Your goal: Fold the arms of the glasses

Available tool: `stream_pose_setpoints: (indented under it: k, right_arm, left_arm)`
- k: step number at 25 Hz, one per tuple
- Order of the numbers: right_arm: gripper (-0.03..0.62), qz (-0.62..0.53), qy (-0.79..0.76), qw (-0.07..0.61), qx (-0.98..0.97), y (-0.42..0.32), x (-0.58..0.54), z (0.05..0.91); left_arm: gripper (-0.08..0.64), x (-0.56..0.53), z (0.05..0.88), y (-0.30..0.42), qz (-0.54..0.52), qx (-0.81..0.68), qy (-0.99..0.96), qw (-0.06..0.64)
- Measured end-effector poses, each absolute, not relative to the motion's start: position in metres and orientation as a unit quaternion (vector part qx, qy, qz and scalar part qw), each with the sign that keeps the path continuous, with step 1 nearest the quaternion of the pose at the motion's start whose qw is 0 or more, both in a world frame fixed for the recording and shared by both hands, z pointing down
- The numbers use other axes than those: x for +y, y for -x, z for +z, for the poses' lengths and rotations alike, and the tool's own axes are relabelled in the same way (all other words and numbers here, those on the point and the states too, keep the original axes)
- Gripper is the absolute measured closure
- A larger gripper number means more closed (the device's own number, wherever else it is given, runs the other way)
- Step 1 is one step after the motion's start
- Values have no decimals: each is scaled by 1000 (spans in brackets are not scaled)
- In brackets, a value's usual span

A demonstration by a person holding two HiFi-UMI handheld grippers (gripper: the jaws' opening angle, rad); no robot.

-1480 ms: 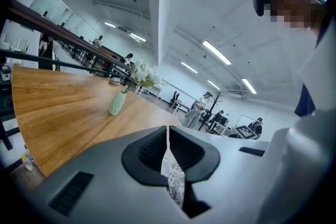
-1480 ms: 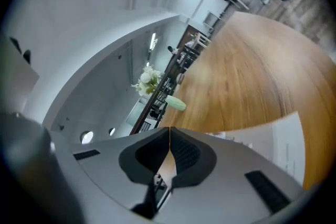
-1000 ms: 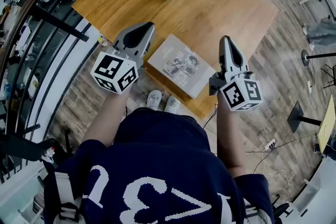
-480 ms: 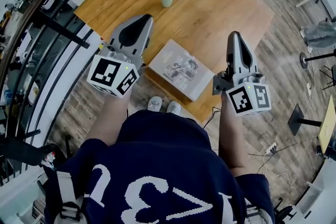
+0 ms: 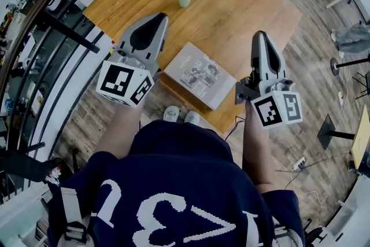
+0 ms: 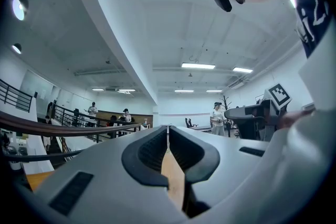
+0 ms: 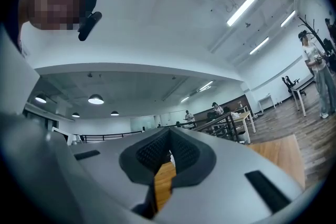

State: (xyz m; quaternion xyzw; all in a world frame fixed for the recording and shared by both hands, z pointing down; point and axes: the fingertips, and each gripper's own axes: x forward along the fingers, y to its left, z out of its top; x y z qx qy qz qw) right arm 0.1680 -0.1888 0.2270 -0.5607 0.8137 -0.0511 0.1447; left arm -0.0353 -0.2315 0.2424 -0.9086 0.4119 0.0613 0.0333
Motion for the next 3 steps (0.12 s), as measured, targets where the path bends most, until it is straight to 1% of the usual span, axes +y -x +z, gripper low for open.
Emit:
stream_pose_setpoints:
  k: [3]
  right_arm:
    - [568, -44, 561, 140, 815, -167, -187, 224]
  left_arm:
    - [535, -230, 242, 34, 60, 411, 909, 38]
